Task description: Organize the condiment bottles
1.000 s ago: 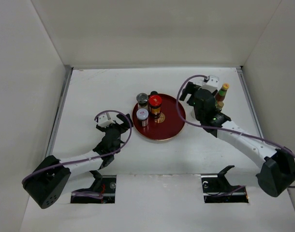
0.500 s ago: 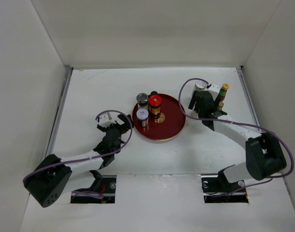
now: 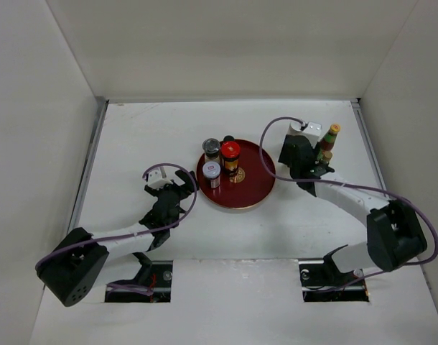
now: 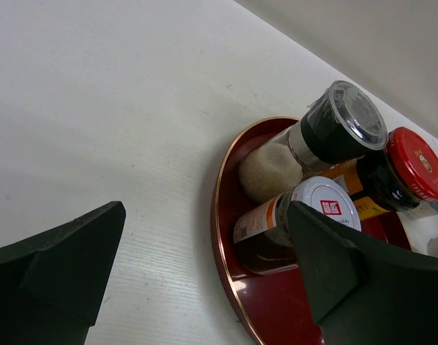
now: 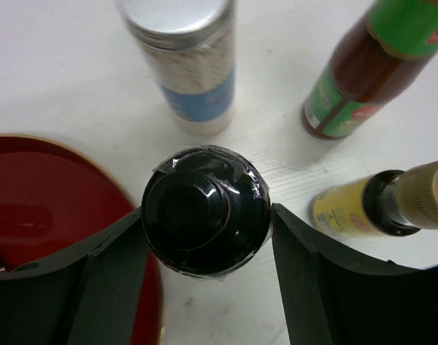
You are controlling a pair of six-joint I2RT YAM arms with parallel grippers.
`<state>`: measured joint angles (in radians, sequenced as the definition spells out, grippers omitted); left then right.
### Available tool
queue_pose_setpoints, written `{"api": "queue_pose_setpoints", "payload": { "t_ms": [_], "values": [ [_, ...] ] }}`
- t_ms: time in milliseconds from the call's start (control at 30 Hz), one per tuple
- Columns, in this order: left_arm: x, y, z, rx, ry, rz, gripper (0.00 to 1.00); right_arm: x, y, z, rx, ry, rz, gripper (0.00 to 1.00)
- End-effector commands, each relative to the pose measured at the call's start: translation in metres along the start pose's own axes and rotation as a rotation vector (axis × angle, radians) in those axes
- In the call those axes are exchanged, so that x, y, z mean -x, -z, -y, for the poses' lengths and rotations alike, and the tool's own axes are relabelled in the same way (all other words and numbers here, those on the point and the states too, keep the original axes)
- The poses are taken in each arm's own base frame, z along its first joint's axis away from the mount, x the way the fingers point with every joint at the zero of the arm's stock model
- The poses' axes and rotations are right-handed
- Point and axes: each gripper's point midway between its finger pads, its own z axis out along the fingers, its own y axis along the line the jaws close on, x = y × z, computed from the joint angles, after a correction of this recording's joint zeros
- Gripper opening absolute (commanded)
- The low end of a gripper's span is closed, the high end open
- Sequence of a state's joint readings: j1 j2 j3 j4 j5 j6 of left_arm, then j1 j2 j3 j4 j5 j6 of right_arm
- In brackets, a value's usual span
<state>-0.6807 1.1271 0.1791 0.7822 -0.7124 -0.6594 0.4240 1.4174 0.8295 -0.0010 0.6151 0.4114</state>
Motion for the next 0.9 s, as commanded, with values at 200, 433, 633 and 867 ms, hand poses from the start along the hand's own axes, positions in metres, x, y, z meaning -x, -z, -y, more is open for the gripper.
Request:
{"api": "queue_pose_setpoints", "payload": {
  "t_ms": [200,433,633,867],
  "values": [
    [0.012,-0.005,0.016,-0.035,0.052,0.031,1.0,0.094,0.023,-0.104,0.282,-0.116,0.218,0.53],
    [0.013,-0.005,0.015,-0.034,0.053,0.033,1.0,0.079,-0.004,-0.168,0.384,-0.123,0.156,0.53],
    [0.012,-0.006,0.015,-0.033,0.052,0.031,1.0,0.06,-0.016,-0.187,0.394,-0.108,0.116,0.53],
    [0.011,-0.006,0.017,-0.037,0.051,0.027,1.0,0.038,-0.02,-0.187,0.374,-0.093,0.077,0.78]
  ]
}}
